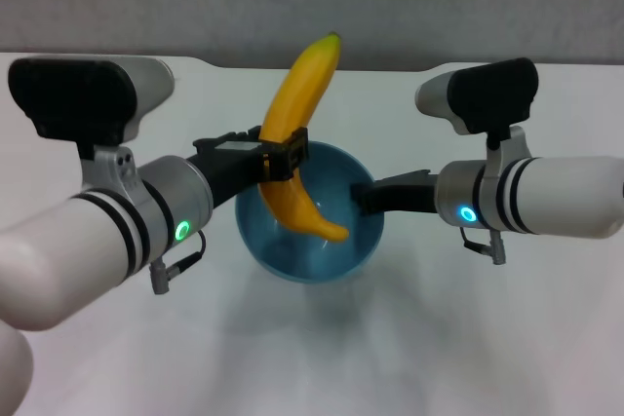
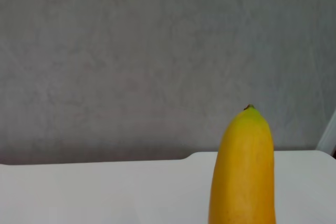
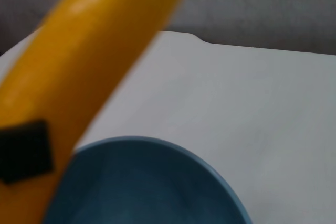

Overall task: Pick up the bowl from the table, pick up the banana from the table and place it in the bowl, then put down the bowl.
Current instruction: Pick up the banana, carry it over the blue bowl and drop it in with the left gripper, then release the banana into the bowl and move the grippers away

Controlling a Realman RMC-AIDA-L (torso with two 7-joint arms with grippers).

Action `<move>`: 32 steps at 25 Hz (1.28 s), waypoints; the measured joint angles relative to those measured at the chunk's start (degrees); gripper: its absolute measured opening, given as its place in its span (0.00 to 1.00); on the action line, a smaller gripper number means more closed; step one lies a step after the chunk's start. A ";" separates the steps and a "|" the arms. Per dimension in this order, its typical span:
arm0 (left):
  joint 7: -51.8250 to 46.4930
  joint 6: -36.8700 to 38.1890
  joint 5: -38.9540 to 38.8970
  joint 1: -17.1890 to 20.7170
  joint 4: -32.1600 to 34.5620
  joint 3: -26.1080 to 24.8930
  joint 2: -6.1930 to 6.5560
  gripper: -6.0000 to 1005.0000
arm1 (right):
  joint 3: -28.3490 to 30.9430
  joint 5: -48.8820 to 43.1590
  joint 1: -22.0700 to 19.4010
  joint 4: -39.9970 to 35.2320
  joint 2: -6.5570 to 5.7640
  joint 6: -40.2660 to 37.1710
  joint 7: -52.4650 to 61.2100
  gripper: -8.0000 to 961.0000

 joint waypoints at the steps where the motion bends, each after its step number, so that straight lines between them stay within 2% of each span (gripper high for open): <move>1: -0.02 -0.38 0.02 -0.04 0.38 0.26 0.00 0.56 | -0.23 0.13 0.10 0.33 0.00 0.15 -0.01 0.04; 13: -0.22 -1.61 0.09 -2.22 5.47 0.35 0.01 0.57 | -1.27 0.28 -0.01 2.21 -0.02 0.58 -0.02 0.04; 24: -0.10 -2.08 0.54 -1.67 5.15 0.26 0.12 0.59 | -0.84 0.32 0.05 -0.17 -0.17 0.63 -0.02 0.04; 26: -0.09 -1.91 1.04 -0.99 4.52 -0.29 0.14 0.82 | -0.71 0.32 0.15 -0.74 -0.21 0.84 -0.02 0.04; 29: -0.08 -1.52 2.56 0.25 3.61 -1.55 0.17 0.86 | -0.50 0.32 0.36 -1.44 -0.32 1.28 0.03 0.04; 32: -0.10 -1.10 6.08 3.03 2.09 -4.01 0.10 0.90 | 1.02 0.30 1.59 -3.01 -0.41 4.02 0.22 0.04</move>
